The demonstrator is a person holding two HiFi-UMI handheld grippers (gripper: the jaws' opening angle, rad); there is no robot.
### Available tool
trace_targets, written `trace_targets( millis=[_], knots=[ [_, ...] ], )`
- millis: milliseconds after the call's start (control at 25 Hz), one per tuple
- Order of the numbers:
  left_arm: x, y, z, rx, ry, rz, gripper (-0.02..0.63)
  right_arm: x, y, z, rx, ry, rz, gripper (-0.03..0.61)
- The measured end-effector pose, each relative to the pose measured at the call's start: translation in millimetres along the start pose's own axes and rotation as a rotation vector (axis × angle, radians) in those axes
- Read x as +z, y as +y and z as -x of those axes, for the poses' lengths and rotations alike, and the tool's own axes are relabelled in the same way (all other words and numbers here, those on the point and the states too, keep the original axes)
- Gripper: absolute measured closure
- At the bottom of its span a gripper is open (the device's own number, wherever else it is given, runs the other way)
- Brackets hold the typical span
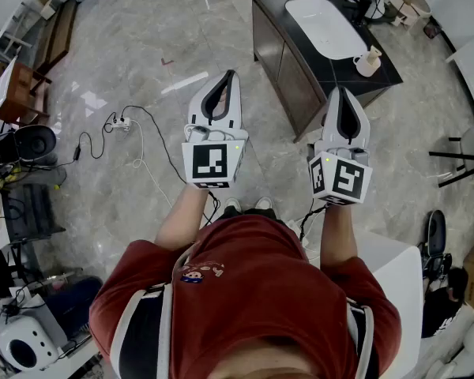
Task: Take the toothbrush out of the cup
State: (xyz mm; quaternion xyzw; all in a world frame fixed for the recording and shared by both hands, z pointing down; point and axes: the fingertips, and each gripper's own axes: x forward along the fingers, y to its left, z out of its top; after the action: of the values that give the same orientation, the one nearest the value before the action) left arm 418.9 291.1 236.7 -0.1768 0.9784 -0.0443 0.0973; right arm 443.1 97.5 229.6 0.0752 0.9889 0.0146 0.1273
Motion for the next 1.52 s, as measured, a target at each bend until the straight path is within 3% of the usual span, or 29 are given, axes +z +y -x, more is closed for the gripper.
trace_targets(
  millis=[360,560,880,1160,1520],
  knots=[
    [-3.6,-26.3,-7.2,-0.013,0.025,0.001,0.609,-5.7,-25.1,8.0,-0.017,-0.005,-0.019,0.568],
    [-13.8,-33.9,-5.2,0.001,0.048,-0.005,0.609,-22.2,-42.6,16.5,-0.033,0.000,-0.081,0.569],
    [-32.7,-33.6,-15.1,0.013,0.067,0.017,0.609,-31.5,-54.7,7.6,-0.062,0.014,-0.076,0.569],
    [-57.1,-12.6,-56.9,0.012,0.080,0.038,0.609,-59.1,-47.4,-40.3,-0.029,0.051,-0.040,0.568],
    [-87.2,47.3,-144.2,0.006,0.084,0.059,0.609,-86.0,-33.1,-139.5,-0.037,0.068,-0.010,0.568]
  ],
)
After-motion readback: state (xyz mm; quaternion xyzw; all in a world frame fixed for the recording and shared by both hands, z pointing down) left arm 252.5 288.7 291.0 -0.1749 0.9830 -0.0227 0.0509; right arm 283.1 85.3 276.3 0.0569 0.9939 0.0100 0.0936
